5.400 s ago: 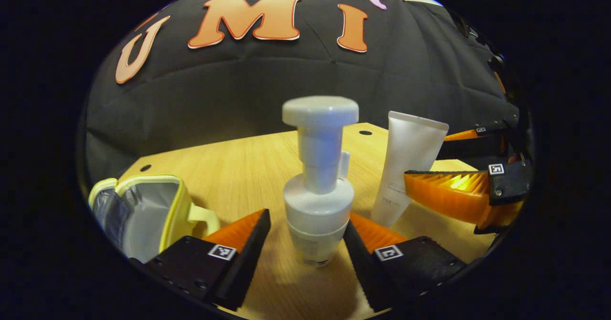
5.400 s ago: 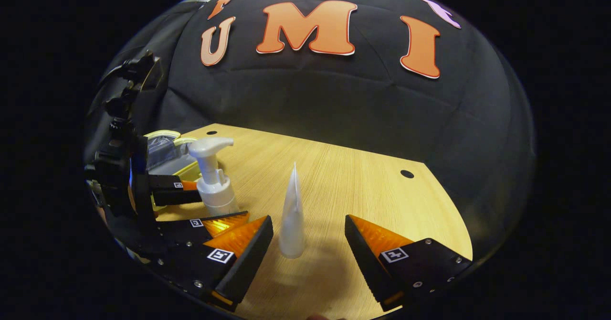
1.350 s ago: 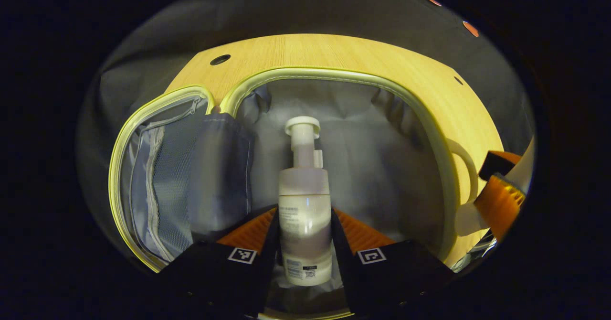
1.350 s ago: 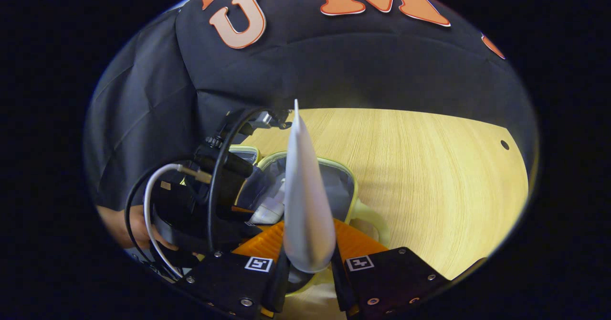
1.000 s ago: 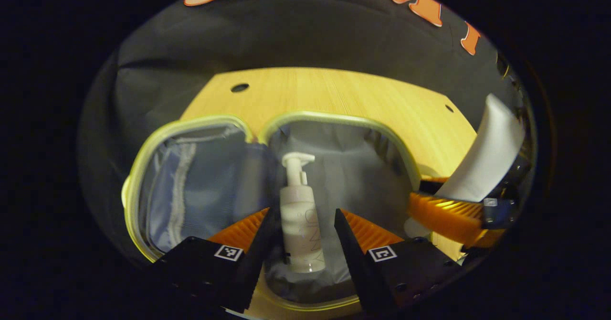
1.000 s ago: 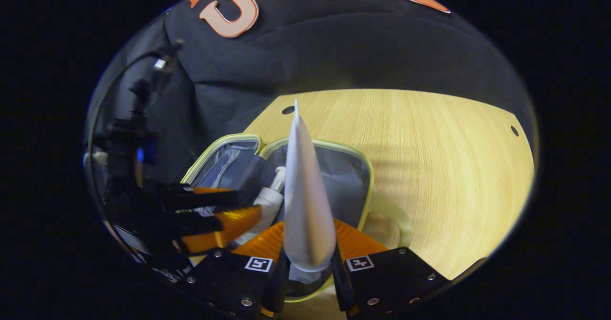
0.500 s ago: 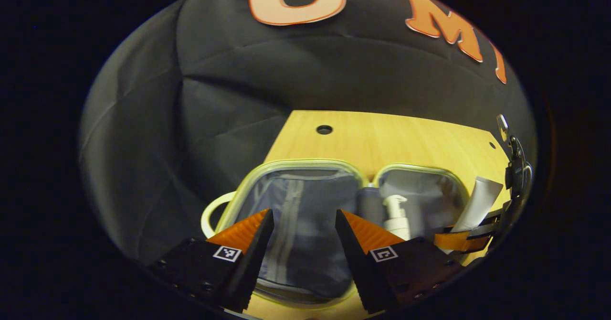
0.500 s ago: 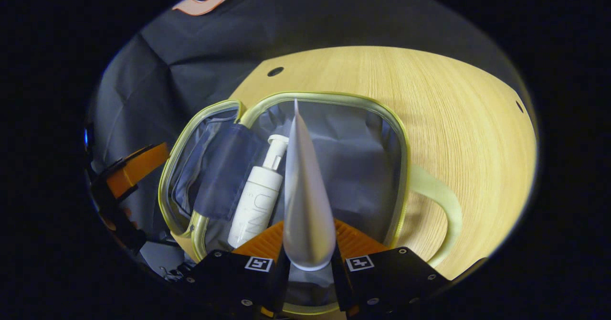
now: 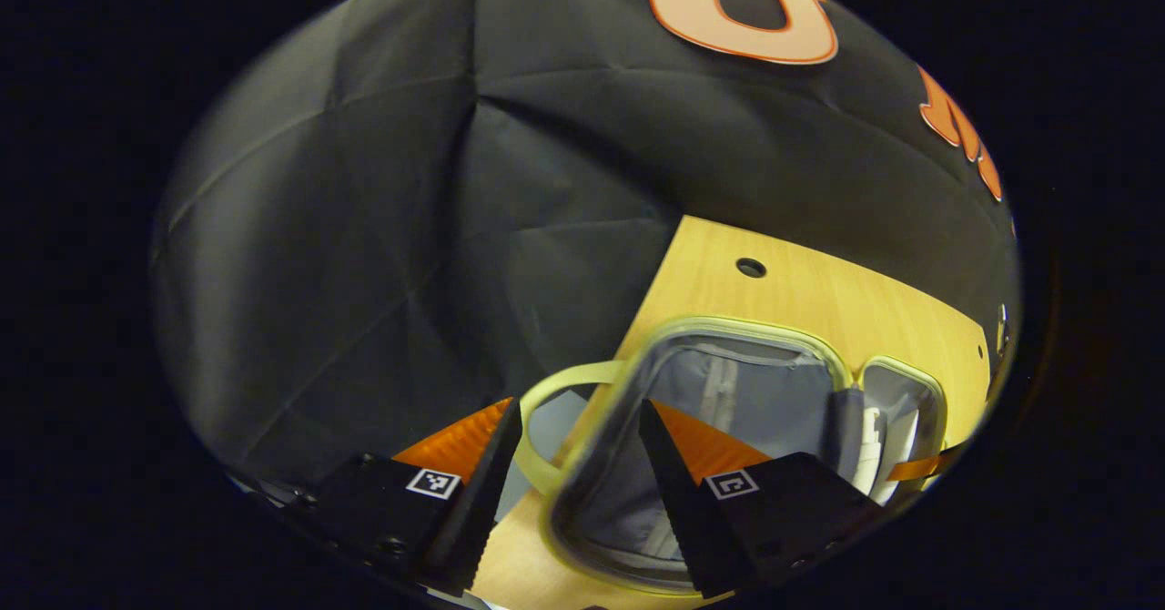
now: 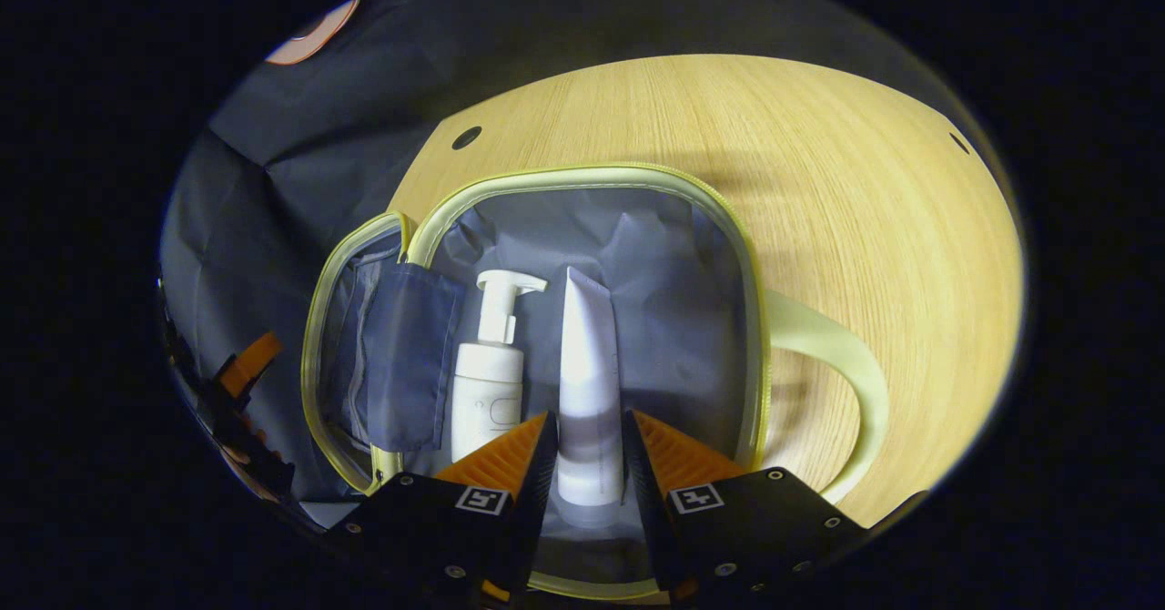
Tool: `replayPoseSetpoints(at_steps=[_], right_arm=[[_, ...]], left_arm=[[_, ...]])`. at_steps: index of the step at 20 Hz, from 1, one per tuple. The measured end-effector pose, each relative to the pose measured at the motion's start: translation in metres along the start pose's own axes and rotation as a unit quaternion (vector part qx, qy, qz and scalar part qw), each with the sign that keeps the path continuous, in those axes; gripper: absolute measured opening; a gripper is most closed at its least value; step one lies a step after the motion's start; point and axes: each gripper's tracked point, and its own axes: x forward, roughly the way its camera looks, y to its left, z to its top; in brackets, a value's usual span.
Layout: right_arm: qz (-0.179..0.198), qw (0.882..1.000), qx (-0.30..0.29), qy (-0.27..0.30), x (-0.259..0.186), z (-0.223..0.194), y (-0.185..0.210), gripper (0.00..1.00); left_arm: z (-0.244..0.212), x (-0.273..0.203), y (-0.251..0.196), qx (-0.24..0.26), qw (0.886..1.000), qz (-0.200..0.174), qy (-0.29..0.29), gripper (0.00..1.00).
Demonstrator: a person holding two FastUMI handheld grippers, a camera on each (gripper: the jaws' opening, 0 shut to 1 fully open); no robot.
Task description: First open the suitcase, pack the skin care products into it, and then close the suitcase.
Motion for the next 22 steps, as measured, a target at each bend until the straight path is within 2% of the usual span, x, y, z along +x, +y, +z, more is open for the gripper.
replayPoseSetpoints(at_steps=[4, 5, 6, 7, 11, 14, 16, 17, 18, 19, 20, 21, 22], right_arm=[[-0.005, 1.0, -0.015, -0.023, -0.018, 0.001, -0.001, 0.57], [-0.005, 0.999, -0.019, -0.031, -0.024, 0.002, -0.001, 0.54], [-0.007, 0.999, -0.022, -0.041, -0.032, 0.003, -0.004, 0.63], [-0.005, 0.998, -0.025, -0.055, -0.04, 0.006, -0.004, 0.65], [-0.006, 0.995, -0.032, -0.097, -0.074, 0.012, -0.015, 0.78], [-0.003, 0.99, -0.033, -0.134, -0.096, 0.02, -0.021, 0.87], [0.002, 0.987, -0.035, -0.157, -0.11, 0.025, -0.022, 0.9], [0.003, 0.986, -0.036, -0.164, -0.115, 0.026, -0.023, 0.91], [0.005, 0.985, -0.037, -0.168, -0.119, 0.026, -0.023, 0.92], [0.005, 0.984, -0.039, -0.174, -0.123, 0.026, -0.024, 0.93], [0.003, 0.983, -0.04, -0.179, -0.127, 0.027, -0.027, 0.93], [0.003, 0.982, -0.042, -0.184, -0.131, 0.027, -0.029, 0.93], [0.001, 0.981, -0.043, -0.189, -0.135, 0.028, -0.031, 0.94]], left_arm=[[0.004, 0.017, 0.035, -0.048, 0.999, 0.004, -0.008, 0.83], [0.0, 0.019, 0.035, -0.065, 0.998, -0.003, -0.006, 0.82], [-0.001, 0.026, 0.035, -0.084, 0.996, -0.013, -0.002, 0.82], [-0.008, 0.034, 0.035, -0.102, 0.994, -0.024, 0.01, 0.83], [-0.036, 0.059, 0.034, -0.174, 0.98, -0.067, 0.076, 0.87], [-0.04, 0.074, 0.035, -0.227, 0.964, -0.095, 0.097, 0.87], [-0.056, 0.084, 0.012, -0.248, 0.953, -0.121, 0.124, 0.64], [-0.056, 0.089, 0.013, -0.254, 0.952, -0.123, 0.122, 0.53], [-0.059, 0.086, 0.021, -0.248, 0.953, -0.112, 0.131, 0.58], [-0.056, 0.081, 0.031, -0.249, 0.954, -0.109, 0.129, 0.45], [-0.068, 0.097, 0.019, -0.236, 0.953, -0.12, 0.146, 0.31], [-0.06, 0.087, 0.02, -0.229, 0.956, -0.125, 0.132, 0.18], [-0.054, 0.082, 0.016, -0.221, 0.958, -0.135, 0.122, 0.17]])
